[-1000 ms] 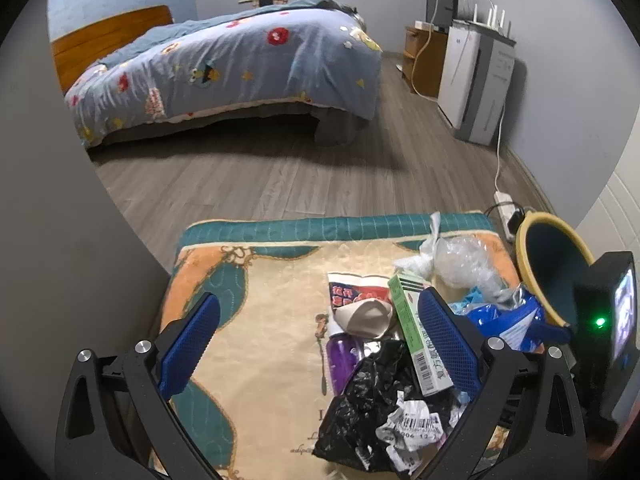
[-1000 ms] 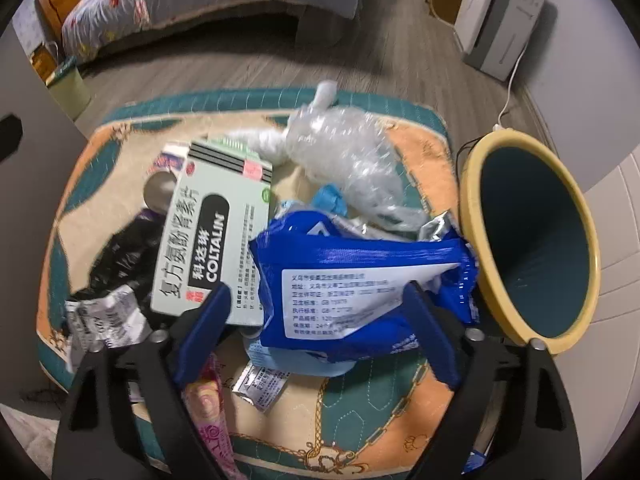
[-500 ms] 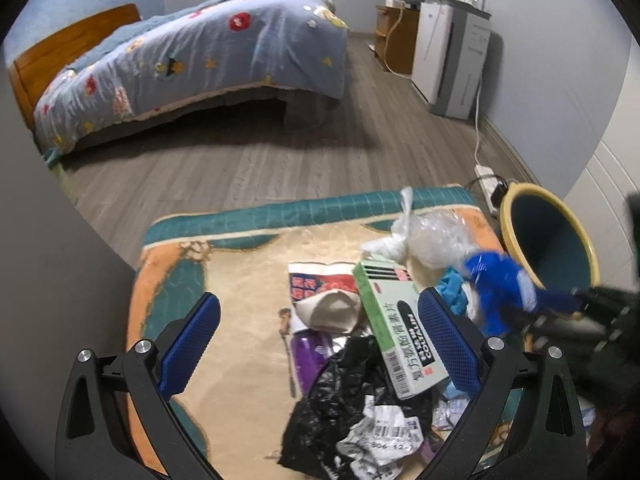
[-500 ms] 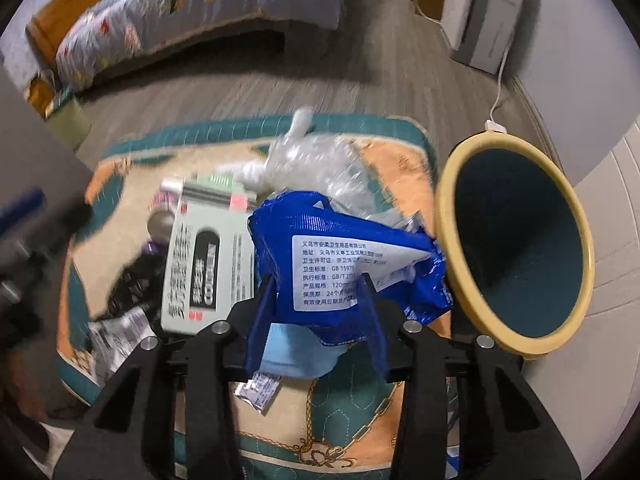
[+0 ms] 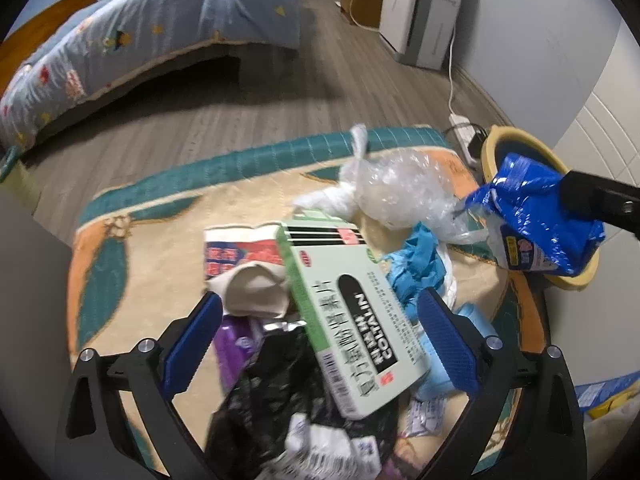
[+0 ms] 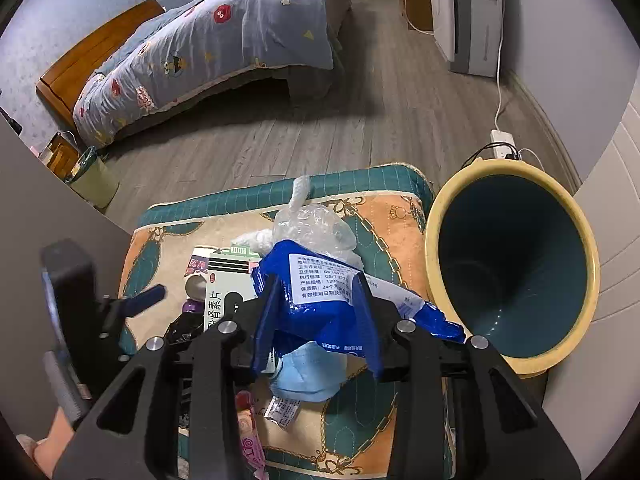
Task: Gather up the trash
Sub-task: 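Grasp the blue wet-wipe pack with the right gripper, then drop the blue wipe pack into the bin with the right gripper while the left grasps the green box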
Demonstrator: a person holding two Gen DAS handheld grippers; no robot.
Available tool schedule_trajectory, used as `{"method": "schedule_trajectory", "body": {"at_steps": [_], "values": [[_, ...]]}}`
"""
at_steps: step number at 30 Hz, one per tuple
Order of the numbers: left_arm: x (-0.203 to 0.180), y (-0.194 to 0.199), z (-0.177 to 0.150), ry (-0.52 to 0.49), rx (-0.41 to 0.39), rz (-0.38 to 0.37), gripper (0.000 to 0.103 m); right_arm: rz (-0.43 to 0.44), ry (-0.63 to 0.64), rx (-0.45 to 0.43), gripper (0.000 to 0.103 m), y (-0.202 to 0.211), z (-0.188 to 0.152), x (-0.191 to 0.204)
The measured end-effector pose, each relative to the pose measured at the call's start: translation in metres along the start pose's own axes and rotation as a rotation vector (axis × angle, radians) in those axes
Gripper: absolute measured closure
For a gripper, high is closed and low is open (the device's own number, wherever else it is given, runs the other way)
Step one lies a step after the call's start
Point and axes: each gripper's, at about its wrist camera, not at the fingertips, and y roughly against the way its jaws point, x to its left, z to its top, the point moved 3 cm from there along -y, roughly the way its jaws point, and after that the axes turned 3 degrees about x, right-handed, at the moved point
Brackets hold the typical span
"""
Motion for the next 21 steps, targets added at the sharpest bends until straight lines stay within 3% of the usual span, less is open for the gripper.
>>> {"method": "schedule_trajectory", "body": {"at_steps": [3,5,7,11,17,21], "values": [[-0.003,-0.008,0.002,0.01,0.011,-0.034,0.009,0.021,-0.011,0.009,0.068,0.0,0.002,-0.006],[-0.004,-0.011,0.005,0.006,0.02,-0.048,0.021,0.038,-0.017,0.014,0.068,0.0,0.003,-0.009],[-0.003,-0.019,0.006,0.019,0.055,-0.079,0.024,0.057,-0.02,0.021,0.068,0.0,0.005,-0.01],[0.0,-0.035,0.002,0.022,0.119,-0.055,0.026,0.073,-0.022,0.036,0.068,-0.003,0.005,-0.011],[-0.005,-0.024,0.007,0.004,0.073,-0.056,0.064,0.092,-0.002,0.046,0.068,-0.005,0.006,-0.006],[-0.012,-0.007,0.013,-0.033,0.028,-0.065,0.075,0.1,0.008,0.025,0.068,0.002,0.007,-0.004]]}}
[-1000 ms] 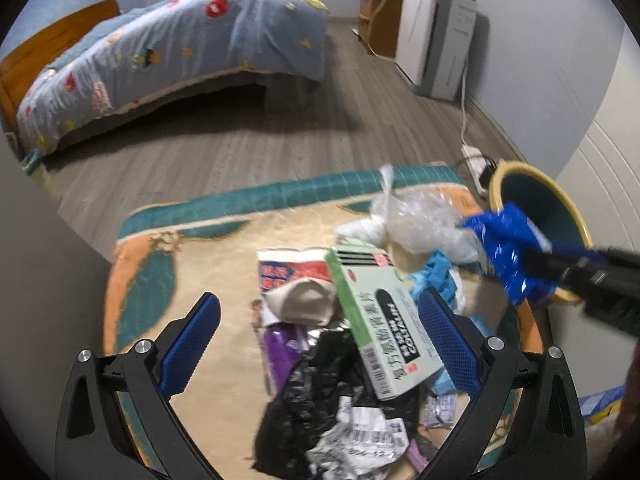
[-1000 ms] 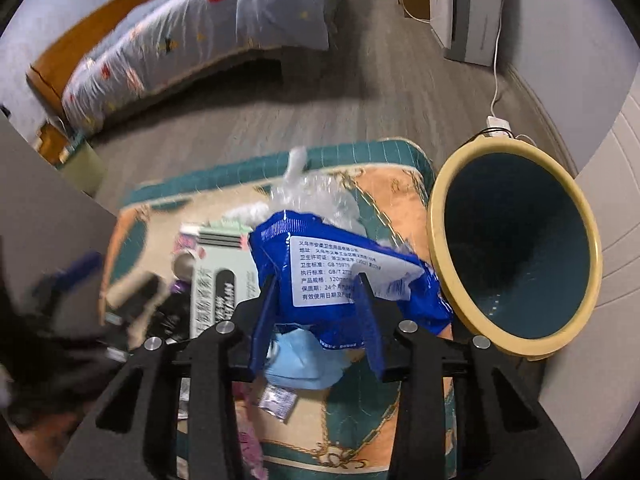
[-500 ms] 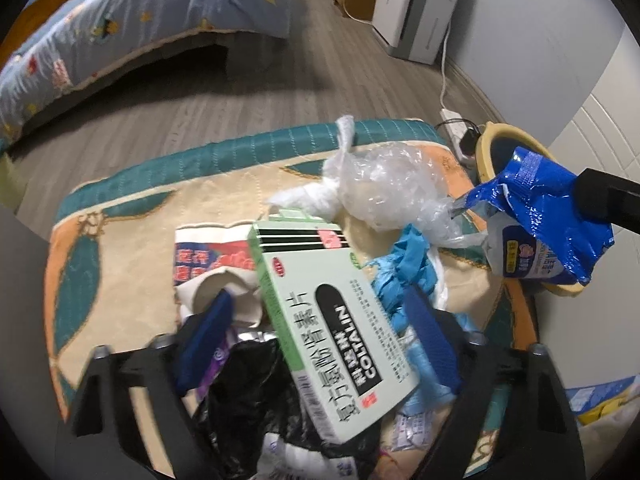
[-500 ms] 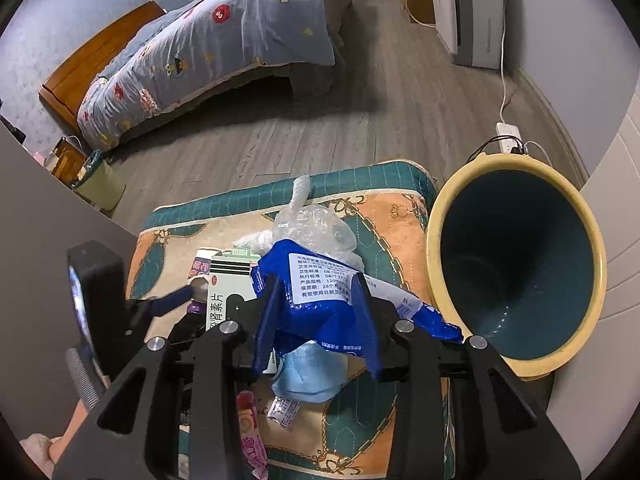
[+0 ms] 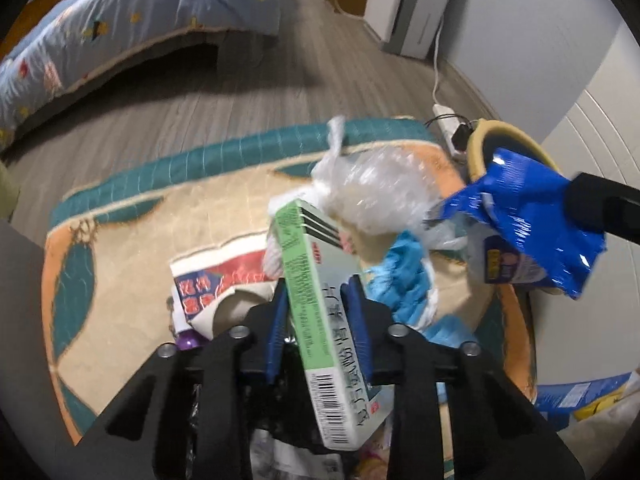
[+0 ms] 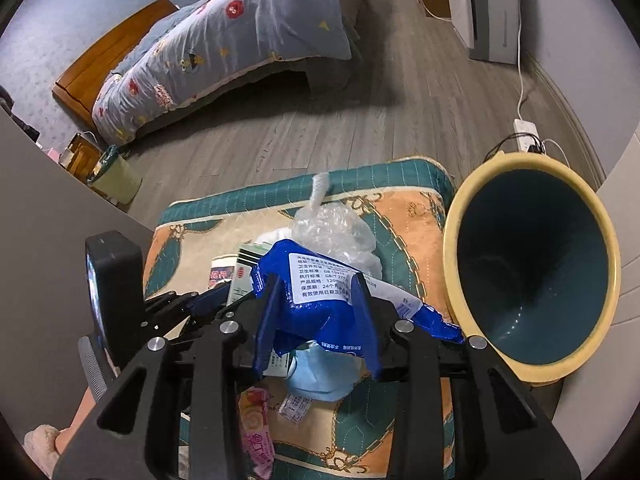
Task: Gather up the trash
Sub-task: 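Drop the blue wipe pack into the bin with the right gripper while the left grasps the green box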
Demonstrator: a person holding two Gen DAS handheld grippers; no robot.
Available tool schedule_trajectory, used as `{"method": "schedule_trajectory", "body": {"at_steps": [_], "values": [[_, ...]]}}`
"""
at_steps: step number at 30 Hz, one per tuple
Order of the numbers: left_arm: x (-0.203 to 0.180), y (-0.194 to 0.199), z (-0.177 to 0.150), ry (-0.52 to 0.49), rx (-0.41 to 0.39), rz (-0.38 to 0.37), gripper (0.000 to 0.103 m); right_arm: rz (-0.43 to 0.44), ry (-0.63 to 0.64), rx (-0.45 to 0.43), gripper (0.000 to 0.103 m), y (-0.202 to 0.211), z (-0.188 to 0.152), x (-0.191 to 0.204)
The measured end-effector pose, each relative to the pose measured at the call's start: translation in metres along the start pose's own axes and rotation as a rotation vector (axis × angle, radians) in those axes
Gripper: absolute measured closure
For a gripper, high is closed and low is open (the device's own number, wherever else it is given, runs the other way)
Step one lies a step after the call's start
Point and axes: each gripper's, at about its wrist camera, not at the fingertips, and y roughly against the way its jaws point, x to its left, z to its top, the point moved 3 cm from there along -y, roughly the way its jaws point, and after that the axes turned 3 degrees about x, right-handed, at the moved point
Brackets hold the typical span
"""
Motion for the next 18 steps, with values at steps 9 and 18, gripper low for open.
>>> {"method": "schedule_trajectory", "body": {"at_steps": [9,18], "values": [[-0.021,-0.005,-0.011,-0.121,0.033,0.072,0.078,-0.008,-0.021,-0.013,0.068,0.002,0.003,-0.007],[-0.017,0.042,0.008,-0.104,-0.104,0.068,0.082,0.007,-0.057,-0.064,0.068,0.02,0.01,-0.016]]}}
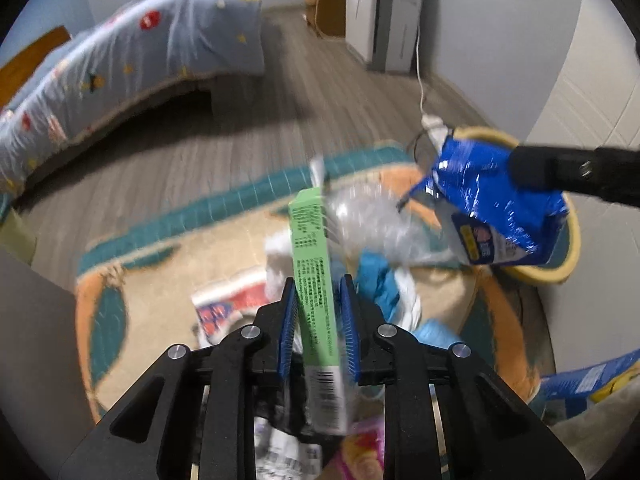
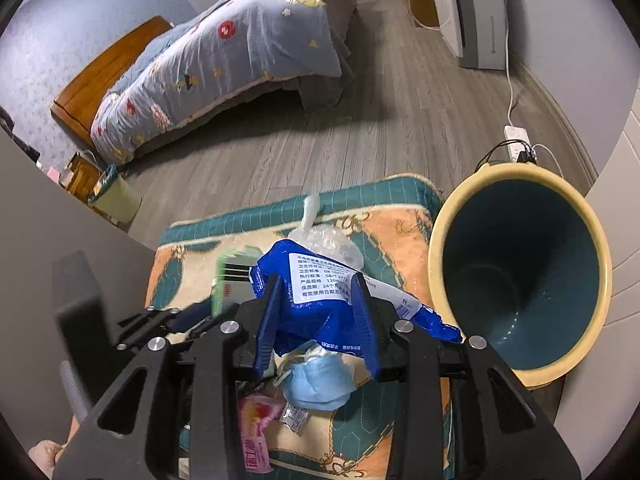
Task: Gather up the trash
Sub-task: 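Drop the blue wipe pack into the bin with the right gripper while the left grasps the green box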
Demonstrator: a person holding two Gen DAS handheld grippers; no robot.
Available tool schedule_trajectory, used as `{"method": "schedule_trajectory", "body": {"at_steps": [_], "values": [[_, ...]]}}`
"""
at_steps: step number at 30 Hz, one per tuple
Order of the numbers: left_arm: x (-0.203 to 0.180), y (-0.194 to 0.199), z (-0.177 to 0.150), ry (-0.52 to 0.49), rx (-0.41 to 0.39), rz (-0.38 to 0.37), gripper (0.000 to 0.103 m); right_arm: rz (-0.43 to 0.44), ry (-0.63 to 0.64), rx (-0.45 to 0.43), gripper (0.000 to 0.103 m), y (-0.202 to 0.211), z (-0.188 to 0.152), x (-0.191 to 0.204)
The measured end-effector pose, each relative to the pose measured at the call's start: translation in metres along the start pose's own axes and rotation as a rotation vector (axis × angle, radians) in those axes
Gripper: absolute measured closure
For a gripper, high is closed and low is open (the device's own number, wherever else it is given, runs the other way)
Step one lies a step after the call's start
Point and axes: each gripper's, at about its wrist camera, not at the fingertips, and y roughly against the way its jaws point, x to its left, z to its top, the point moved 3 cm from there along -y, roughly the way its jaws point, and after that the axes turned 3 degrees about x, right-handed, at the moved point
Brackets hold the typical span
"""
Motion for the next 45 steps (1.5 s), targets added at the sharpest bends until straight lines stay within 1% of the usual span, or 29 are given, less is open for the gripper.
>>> {"method": "schedule_trajectory", "body": {"at_steps": [4,8,11,16,19,22,26,30,32,34,38,40,42,43,44,45], "values": [[0.002,0.023,0.015,0.002,-0.076,-0.003,0.083,-0.007,-0.017,-0.058,0.068,0.018,0.011,-0.01],[0.001,0.031,0.027,0.014,-0.117,-0.03,0.084,-0.021,-0.039,-0.093,0.068,0.03,0.019,-0.024],[-0.006,0.035,0.032,0.001,-0.138,-0.03,0.084,-0.04,-0.057,-0.12,0.068,0.038,0.026,-0.04],[-0.021,0.047,0.041,-0.026,-0.175,-0.051,0.084,-0.068,-0.133,-0.176,0.068,0.058,0.04,-0.083],[-0.04,0.048,0.049,-0.059,-0.188,-0.074,0.084,-0.071,-0.195,-0.195,0.068,0.067,0.044,-0.112],[-0.059,0.043,0.053,-0.087,-0.179,-0.098,0.084,-0.078,-0.236,-0.205,0.068,0.072,0.045,-0.139],[-0.094,0.028,0.06,-0.141,-0.158,-0.136,0.084,-0.102,-0.282,-0.203,0.068,0.071,0.043,-0.171],[-0.129,0.013,0.069,-0.188,-0.155,-0.19,0.084,-0.119,-0.322,-0.187,0.068,0.062,0.039,-0.191],[-0.145,0.004,0.076,-0.197,-0.152,-0.226,0.084,-0.135,-0.336,-0.167,0.068,0.055,0.036,-0.198],[-0.153,-0.005,0.08,-0.201,-0.144,-0.249,0.084,-0.138,-0.356,-0.145,0.068,0.047,0.032,-0.204],[-0.173,-0.035,0.084,-0.221,-0.094,-0.272,0.084,-0.153,-0.366,-0.108,0.068,0.036,0.027,-0.209],[-0.179,-0.051,0.083,-0.233,-0.062,-0.266,0.084,-0.16,-0.365,-0.099,0.068,0.033,0.026,-0.21],[-0.184,-0.061,0.082,-0.24,-0.033,-0.274,0.082,-0.169,-0.372,-0.088,0.068,0.03,0.024,-0.215],[-0.185,-0.065,0.082,-0.239,-0.025,-0.271,0.077,-0.172,-0.377,-0.082,0.068,0.027,0.025,-0.217],[-0.186,-0.067,0.082,-0.238,-0.022,-0.263,0.069,-0.175,-0.381,-0.077,0.068,0.025,0.024,-0.219],[-0.185,-0.068,0.082,-0.235,-0.025,-0.261,0.066,-0.181,-0.387,-0.069,0.068,0.022,0.023,-0.222]]}}
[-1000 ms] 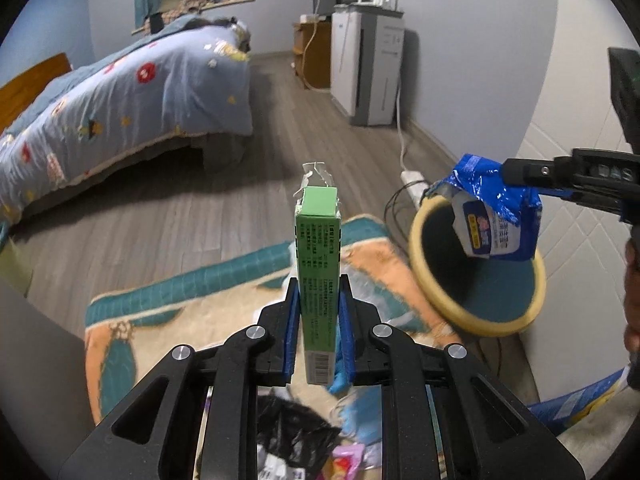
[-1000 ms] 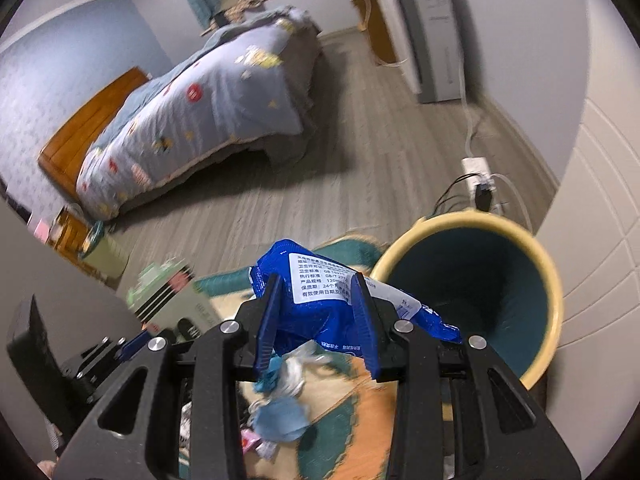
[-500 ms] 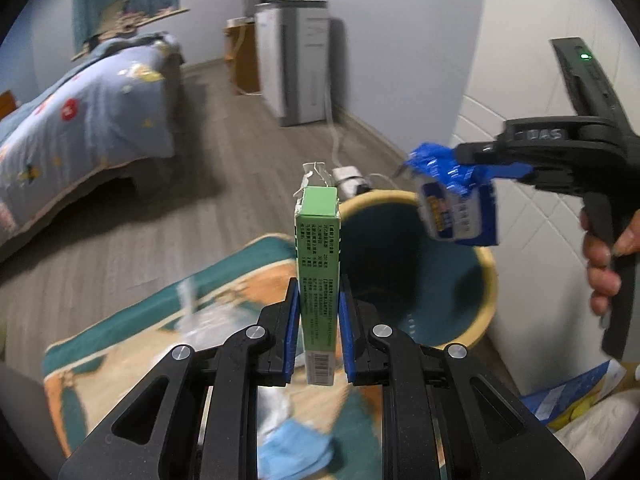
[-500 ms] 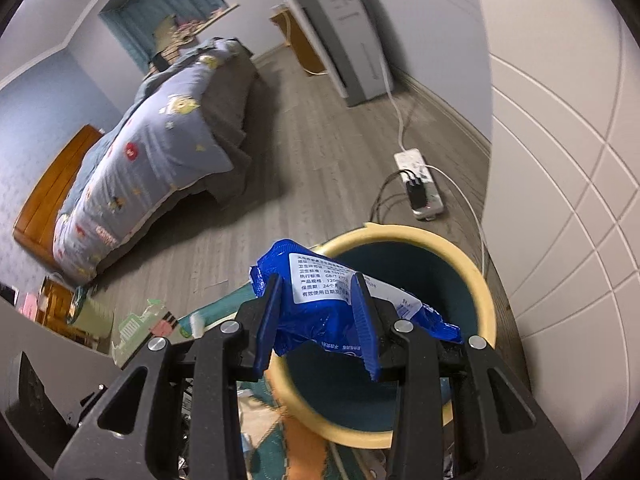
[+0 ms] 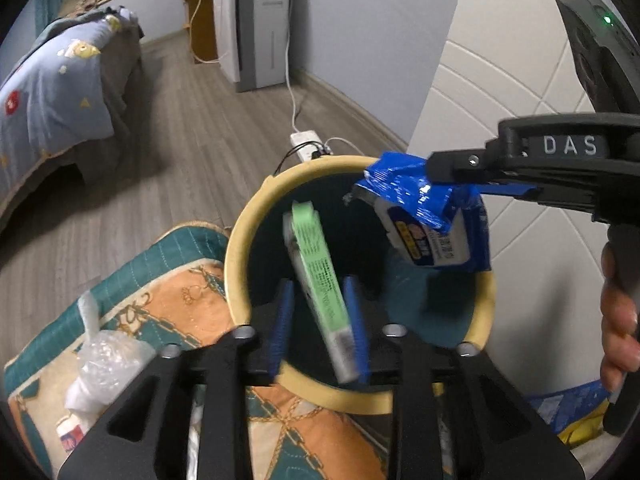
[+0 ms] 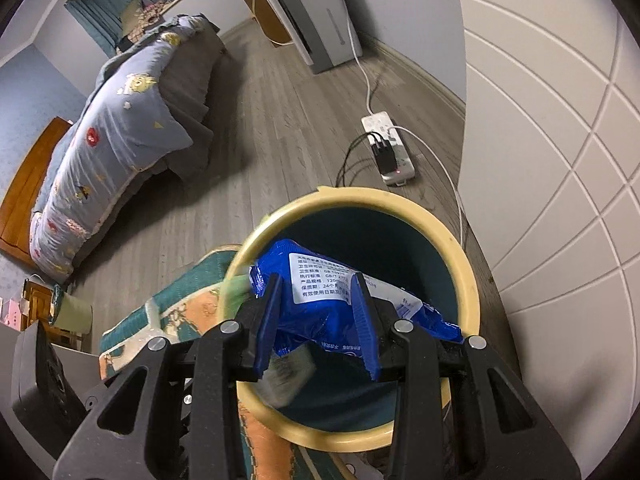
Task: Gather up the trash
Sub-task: 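Drop the blue wipe pack into the bin with the right gripper while the left grasps the green box, then release the green medicine box into the bin with the left gripper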
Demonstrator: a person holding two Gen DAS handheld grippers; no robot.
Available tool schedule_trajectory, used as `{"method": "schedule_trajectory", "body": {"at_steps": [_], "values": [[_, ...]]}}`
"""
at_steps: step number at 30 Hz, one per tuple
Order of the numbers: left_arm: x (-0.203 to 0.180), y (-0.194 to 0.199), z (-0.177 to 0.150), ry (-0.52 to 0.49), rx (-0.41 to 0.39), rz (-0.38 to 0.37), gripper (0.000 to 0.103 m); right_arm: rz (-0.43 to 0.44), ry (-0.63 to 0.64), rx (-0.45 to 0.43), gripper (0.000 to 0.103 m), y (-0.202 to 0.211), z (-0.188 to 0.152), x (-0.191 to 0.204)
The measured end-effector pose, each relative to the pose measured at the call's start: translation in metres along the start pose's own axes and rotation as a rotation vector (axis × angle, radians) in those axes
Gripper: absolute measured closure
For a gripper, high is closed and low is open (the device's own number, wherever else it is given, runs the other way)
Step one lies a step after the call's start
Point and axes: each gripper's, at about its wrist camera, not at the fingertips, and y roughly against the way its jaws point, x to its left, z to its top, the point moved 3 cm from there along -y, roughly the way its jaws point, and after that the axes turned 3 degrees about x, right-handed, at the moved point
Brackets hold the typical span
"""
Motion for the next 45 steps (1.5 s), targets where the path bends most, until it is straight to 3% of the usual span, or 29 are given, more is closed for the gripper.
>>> {"method": "schedule_trajectory", "body": {"at_steps": [2,9,10,11,13,16,23,27,39,45], "values": [[0.002,0.001,-0.001,0.003,-0.011,0.0,0.053,-0.009,-0.008,0.006,0.068,-0.004,0.0,-0.005],[0.01,0.0,-0.007,-0.015,-0.01,0.053,0.039,-0.033,0.054,0.0,0.066,-0.02,0.0,-0.001],[0.012,0.001,-0.008,-0.012,-0.011,0.054,0.038,-0.045,0.067,0.006,0.062,-0.022,-0.001,0.0],[0.013,0.002,-0.009,-0.009,-0.011,0.057,0.038,-0.06,0.075,0.01,0.048,-0.024,-0.002,0.002],[0.017,0.005,-0.01,0.001,-0.017,0.061,0.037,-0.066,0.08,0.008,0.04,-0.024,-0.002,0.003],[0.024,0.012,-0.012,0.016,-0.024,0.069,0.034,-0.073,0.071,0.002,0.036,-0.019,0.0,0.003],[0.048,0.046,-0.026,0.045,-0.054,0.135,0.018,-0.076,0.073,-0.011,0.015,-0.006,-0.002,0.018],[0.069,0.072,-0.034,0.079,-0.072,0.177,0.017,-0.073,0.114,-0.033,0.007,0.005,-0.006,0.04],[0.141,0.164,-0.085,0.207,-0.113,0.326,0.008,-0.092,0.248,-0.031,0.006,0.015,-0.026,0.107],[0.188,0.19,-0.13,0.374,-0.133,0.359,0.007,-0.11,0.305,-0.02,0.006,0.012,-0.039,0.13]]}}
